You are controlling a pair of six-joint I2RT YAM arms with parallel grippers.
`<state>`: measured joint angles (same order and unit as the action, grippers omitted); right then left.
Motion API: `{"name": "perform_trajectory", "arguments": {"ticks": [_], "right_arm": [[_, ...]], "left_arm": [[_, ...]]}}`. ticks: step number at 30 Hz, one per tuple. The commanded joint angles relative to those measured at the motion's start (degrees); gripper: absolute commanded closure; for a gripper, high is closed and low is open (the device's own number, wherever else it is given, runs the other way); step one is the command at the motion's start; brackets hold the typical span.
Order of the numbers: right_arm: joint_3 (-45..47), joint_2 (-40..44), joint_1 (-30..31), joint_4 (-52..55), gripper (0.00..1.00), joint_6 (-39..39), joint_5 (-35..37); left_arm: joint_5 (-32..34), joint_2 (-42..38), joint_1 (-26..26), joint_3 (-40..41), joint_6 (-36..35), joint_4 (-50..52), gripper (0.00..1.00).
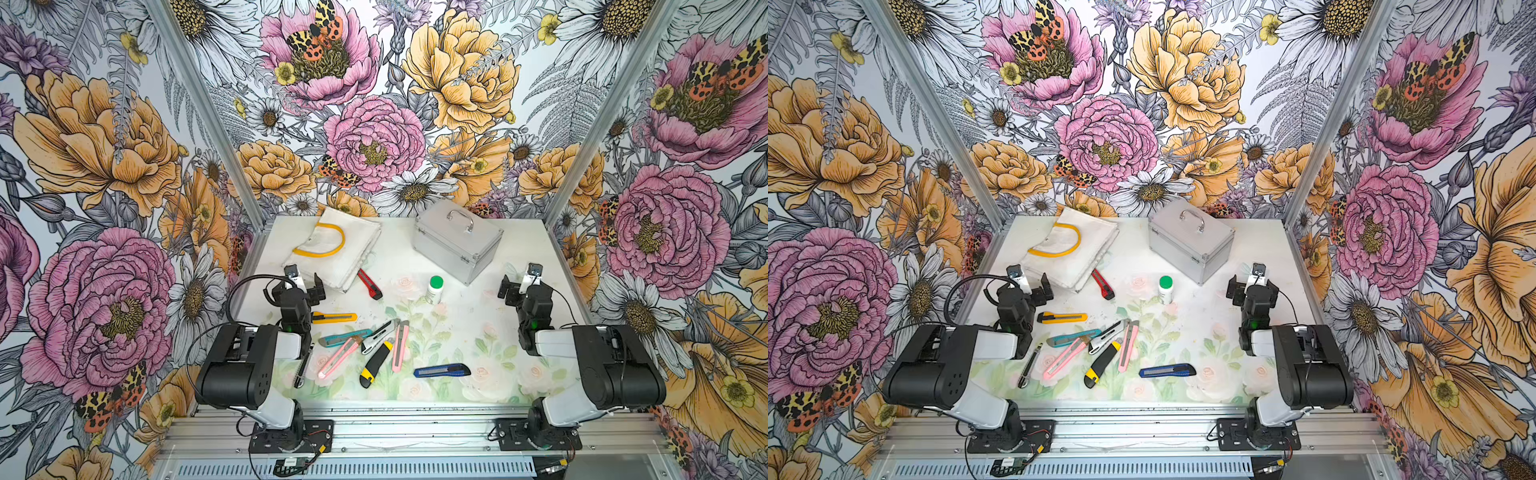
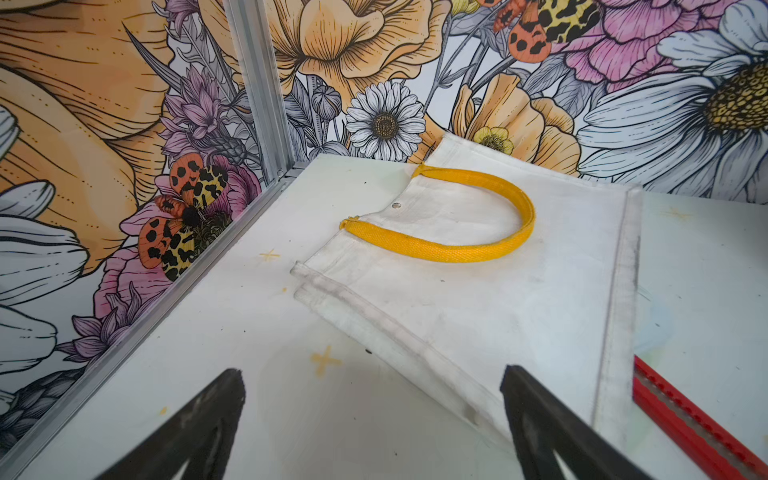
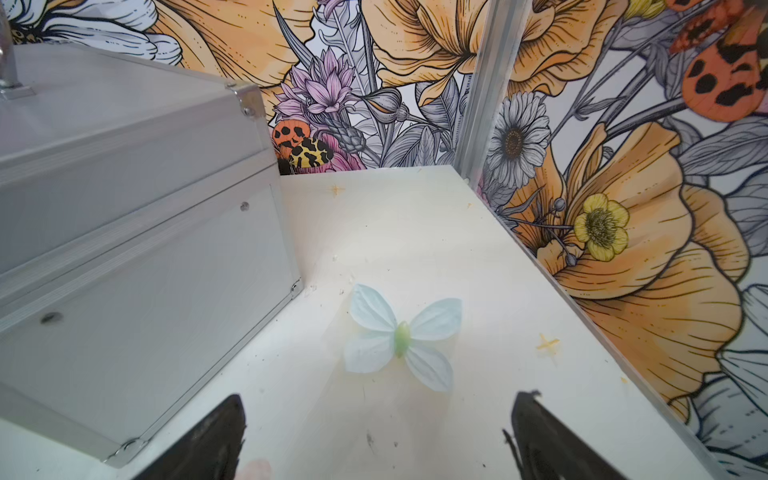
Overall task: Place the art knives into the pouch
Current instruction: Open the pouch at the center of the board.
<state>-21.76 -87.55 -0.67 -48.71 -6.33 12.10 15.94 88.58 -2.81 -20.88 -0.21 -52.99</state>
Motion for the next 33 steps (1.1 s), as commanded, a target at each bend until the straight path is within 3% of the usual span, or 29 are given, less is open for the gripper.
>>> {"name": "perform_trajectory", "arguments": {"ticks": [1, 8, 10, 24, 33], "right_arm": [[-0.35, 0.01, 0.40, -0.91, 0.00, 0.44, -0.58], [-0.38, 0.01, 0.39, -0.87, 0.00, 0.43, -0.54], [-0.32, 0.05, 0.39, -0.84, 0.01, 0.37, -0.55], [-0.43, -0.08, 0.35, -0.73, 0.00, 0.43, -0.65], [-0.36, 0.04, 0.36, -0.71, 0.00, 0.35, -0.59]], "left_arm": [[-0.74, -0.07, 0.35, -0.17, -0.49, -1.67, 0.01], [-0.29, -0.07, 0.92, -0.32, 0.52, -1.34, 0.01], [-3.01, -0.53, 2.97, 0.75, 2.29, -2.53, 0.01], [-1.70, -0.29, 2.02, -0.15, 1.29, -1.31, 0.01], [-5.48, -0.25, 2.46, -0.56, 0.65, -0.37, 0.01]]}}
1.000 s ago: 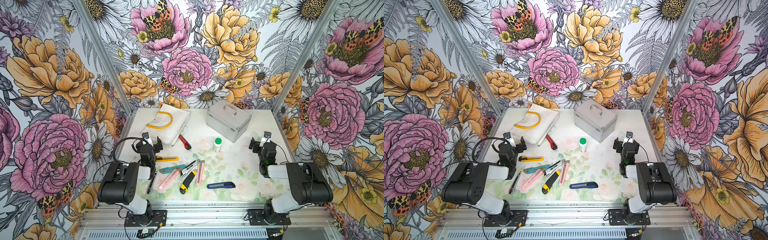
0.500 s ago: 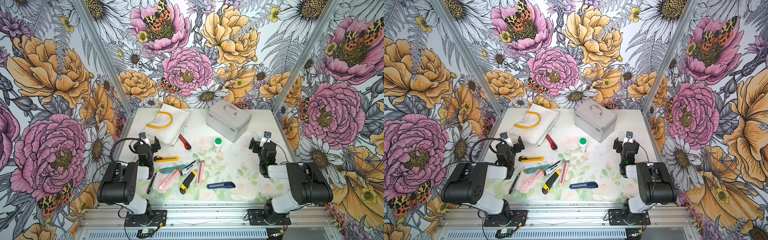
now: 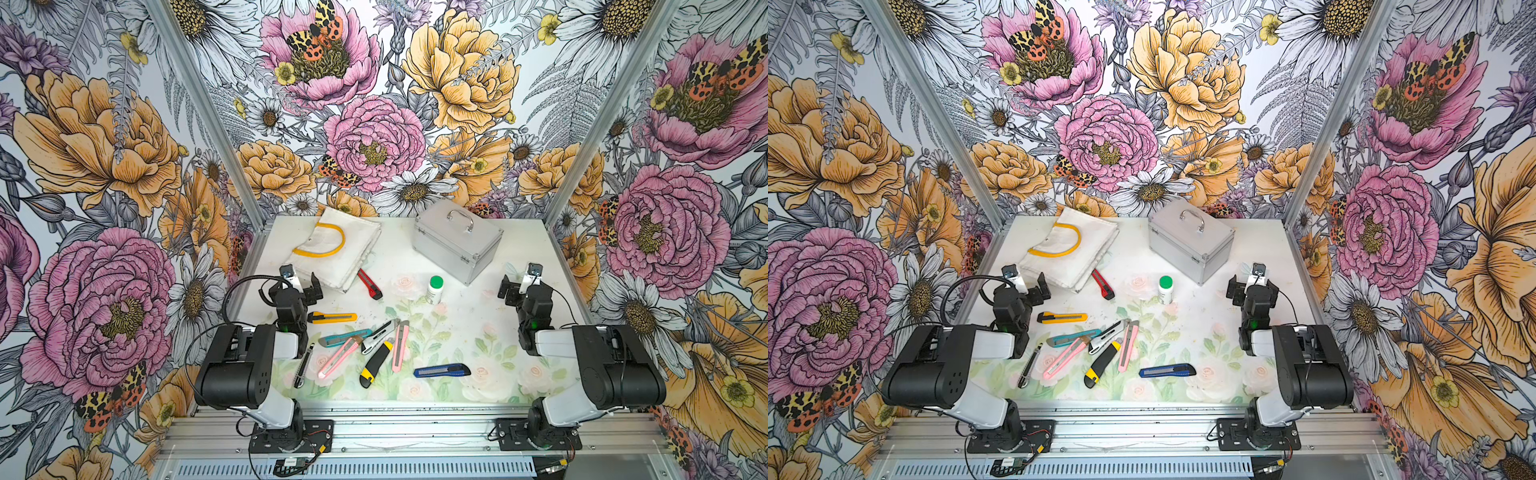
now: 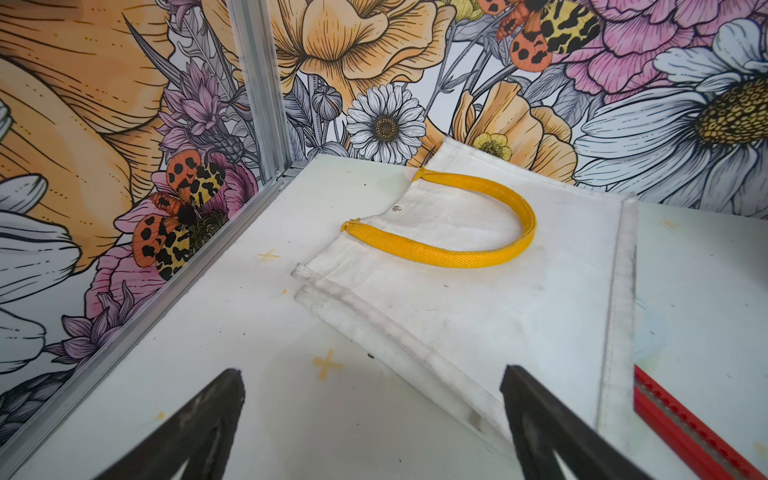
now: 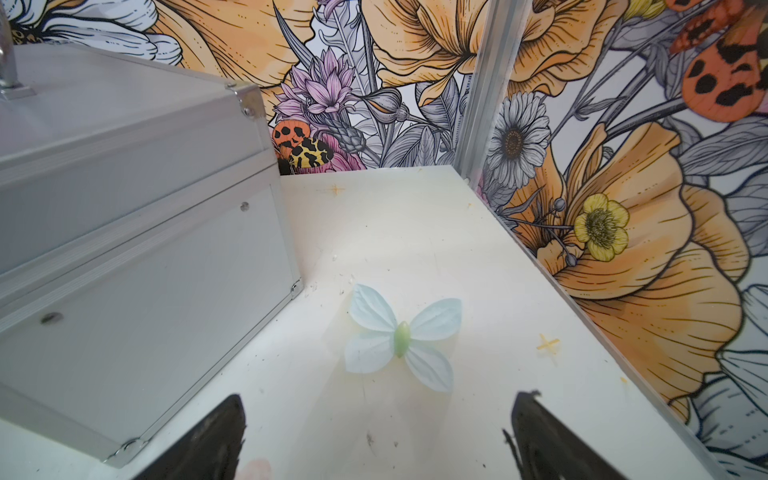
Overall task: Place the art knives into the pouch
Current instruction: Open the pouch at the center of the board.
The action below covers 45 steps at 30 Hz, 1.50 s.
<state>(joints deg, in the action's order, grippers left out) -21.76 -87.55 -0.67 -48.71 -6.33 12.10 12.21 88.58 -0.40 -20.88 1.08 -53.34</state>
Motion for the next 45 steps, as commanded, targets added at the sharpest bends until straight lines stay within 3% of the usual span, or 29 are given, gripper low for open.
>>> {"name": "perform_trajectory", "arguments": {"ticks": [1, 4, 8, 11, 13, 20, 26, 28, 31, 36, 39, 41, 45], "right_arm": [[-0.33, 0.02, 0.38, -0.74, 0.00, 0.30, -0.63], [-1.09, 1.29, 0.41, 1.38, 0.00, 0.49, -0.60], [-15.25, 8.17, 0.68, 32.37, 0.01, -1.27, -1.25], [-25.35, 8.58, 1.50, 47.91, 0.00, -7.14, -4.00], [-28.17, 8.66, 3.42, 51.18, 0.00, -10.85, -6.68], [-31.82, 11.66, 16.39, 53.09, 0.00, -29.67, -12.77], [-30.47, 13.33, 27.60, 54.07, 0.00, -44.46, -10.42], [-30.57, 14.26, 30.47, 54.01, 0.00, -44.15, -7.82], [-31.02, 14.54, 32.28, 52.81, 0.00, -44.38, -5.48], [-33.95, 8.89, 31.13, 52.64, 0.01, -44.66, -11.37], [-41.07, 2.63, 30.81, 53.45, 0.17, -40.41, -16.62], [-45.87, -0.91, 31.14, 54.60, 0.22, -39.15, -15.41], [-56.22, -8.57, 31.15, 56.94, 0.22, -36.30, -13.90]], "left_arm": [[-1.78, -0.25, 0.13, -0.69, -0.56, 0.12, 0.01], [0.95, -2.29, -0.62, -1.79, -0.76, 3.17, 0.01], [3.06, -12.34, -2.58, -13.07, -0.50, 29.69, 0.01], [-2.66, -15.90, -2.61, -24.42, 7.41, 48.84, 0.01], [-6.56, -16.42, -4.18, -29.98, 11.97, 56.27, 0.01], [-3.29, -21.62, -19.91, -32.64, 30.21, 58.36, 0.01], [-2.96, -18.75, -30.03, -33.18, 43.85, 58.35, 0.01], [-3.97, -17.76, -31.42, -33.34, 45.65, 58.42, 0.01], [-3.95, -17.49, -31.70, -32.73, 47.42, 57.33, 0.01], [-10.66, -14.63, -27.49, -32.75, 46.04, 54.16, 0.01], [-11.03, -9.90, -21.97, -39.22, 42.29, 62.30, 0.01], [-9.06, -7.00, -19.22, -42.78, 38.19, 66.58, 0.01], [2.17, -3.39, -16.62, -45.41, 30.56, 67.55, 0.01]]}}
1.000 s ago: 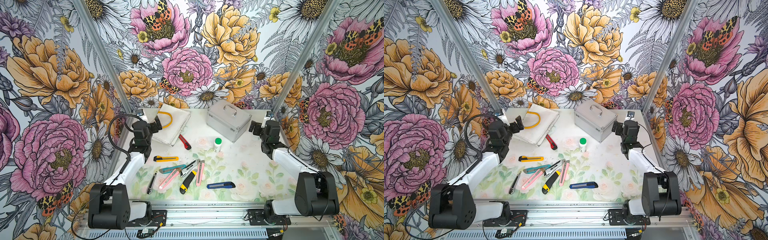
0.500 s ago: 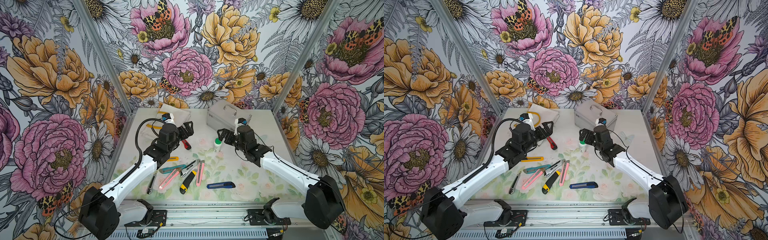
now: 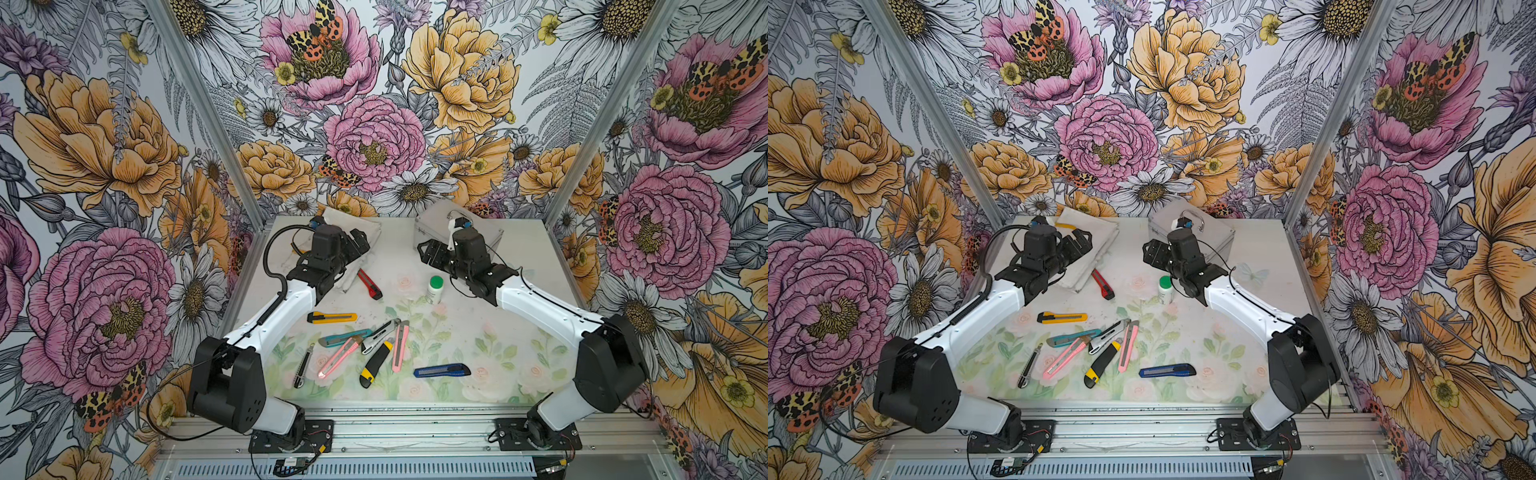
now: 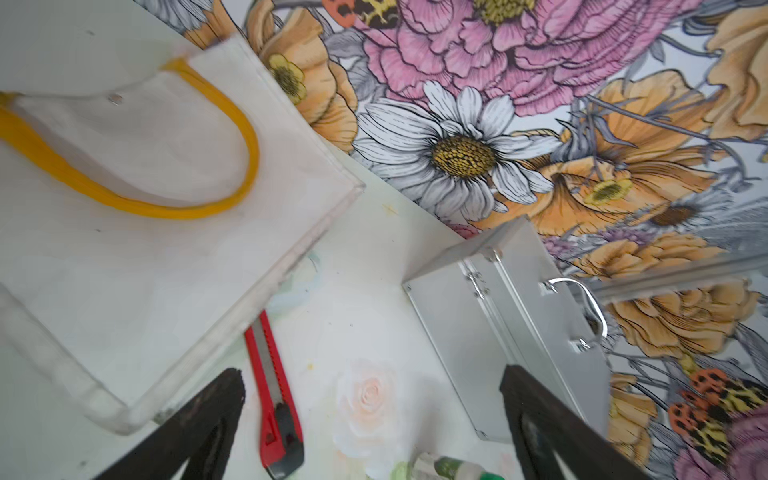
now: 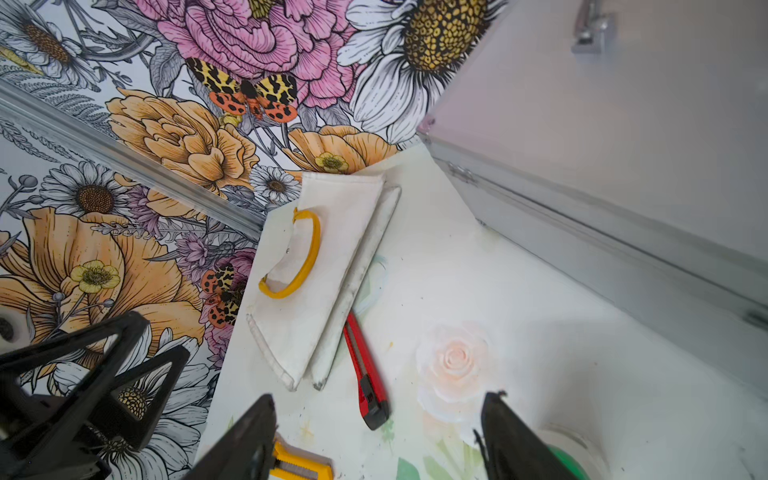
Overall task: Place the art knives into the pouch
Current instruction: Open the pouch at the center of the board.
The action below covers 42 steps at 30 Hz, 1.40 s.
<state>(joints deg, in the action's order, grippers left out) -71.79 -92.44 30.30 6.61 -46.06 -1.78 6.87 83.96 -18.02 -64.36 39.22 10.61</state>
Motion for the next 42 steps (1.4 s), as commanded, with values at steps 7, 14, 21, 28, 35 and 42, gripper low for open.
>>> {"name": "perform_trajectory", "arguments": {"ticks": [7, 14, 21, 28, 35, 42], "right_arm": [[-16.79, -13.66, 0.34, 2.52, 0.23, 1.89, -1.42], [-15.47, -12.21, 0.51, 2.69, 0.23, 2.52, 2.90], [-13.17, -10.75, 0.48, 3.26, 0.23, 2.56, 5.63], [-12.37, -10.52, 0.38, 3.89, 0.24, 2.34, 7.14], [-13.41, -10.85, 0.42, 4.10, 0.25, 3.02, 7.32], [-16.47, -12.01, 0.35, 4.11, 0.26, 4.75, 5.76]], "left_arm": [[-1.40, 20.59, 9.88, -15.42, -22.60, 5.16, 0.07], [-8.20, 36.64, 12.14, -32.59, -34.07, 15.40, 0.15], [-7.06, 43.92, 12.33, -39.44, -39.60, 20.36, 0.17], [-6.98, 48.90, 13.06, -42.68, -40.71, 23.67, 0.41], [-7.99, 47.20, 13.34, -43.59, -40.54, 24.55, 0.88], [-8.41, 39.08, 13.02, -43.74, -42.76, 24.55, 0.99]]}}
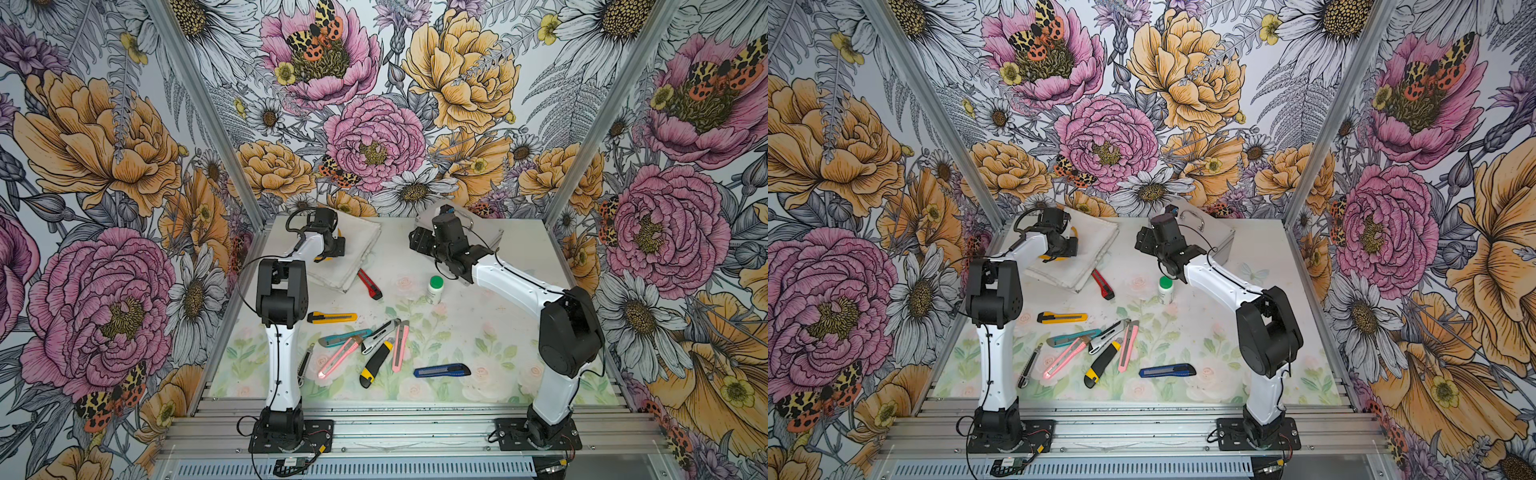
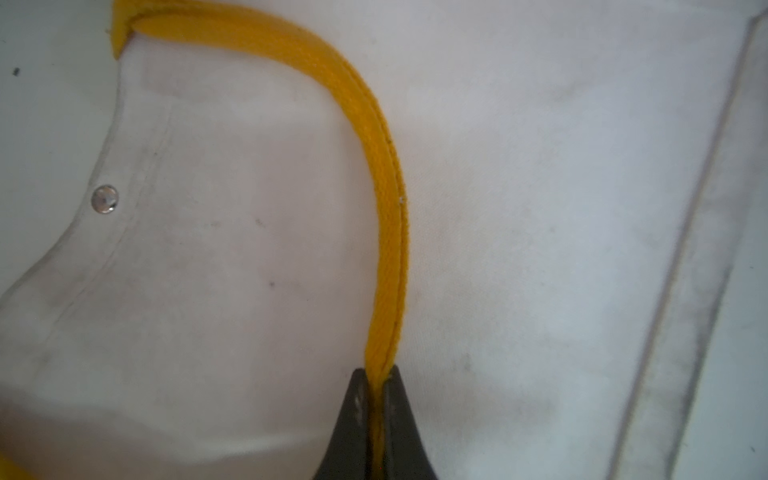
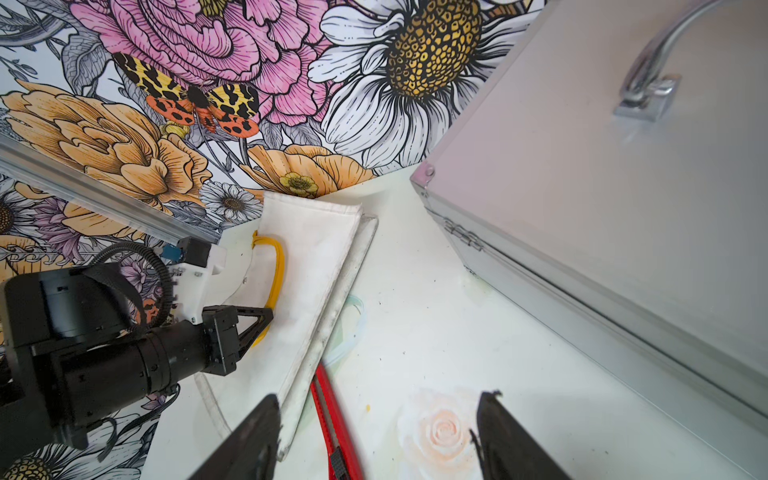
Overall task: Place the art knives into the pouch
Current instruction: Open the pouch at the center of the board.
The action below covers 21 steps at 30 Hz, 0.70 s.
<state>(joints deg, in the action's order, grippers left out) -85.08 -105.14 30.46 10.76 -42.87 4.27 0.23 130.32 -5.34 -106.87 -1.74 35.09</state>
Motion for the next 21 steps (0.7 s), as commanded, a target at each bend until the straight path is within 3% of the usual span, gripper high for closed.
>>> {"name": "perform_trajectory", "arguments": {"ticks": [1, 7, 16, 21], "right_arm": [[-3.61, 0.49, 0.20, -0.04, 0.25, 1.56, -0.52], [-8.76, -1.29, -0.66, -0.13, 0.25, 1.98, -5.85], [-21.77, -7.70, -1.30, -0.28, 0.22, -0.93, -22.96], [-24.34, -9.84, -1.57, -0.52, 0.22, -3.43, -24.51]], "left_arm": [[-1.81, -8.59, 0.14, -1.32, -2.46, 0.14, 0.99], [-3.19, -17.29, -2.29, -1.49, -7.31, 0.54, 0.99], [-1.53, -25.06, -10.51, -2.37, -17.33, 2.15, 0.96], [-0.78, -27.99, -14.21, -2.37, -19.60, 2.54, 0.95]]}}
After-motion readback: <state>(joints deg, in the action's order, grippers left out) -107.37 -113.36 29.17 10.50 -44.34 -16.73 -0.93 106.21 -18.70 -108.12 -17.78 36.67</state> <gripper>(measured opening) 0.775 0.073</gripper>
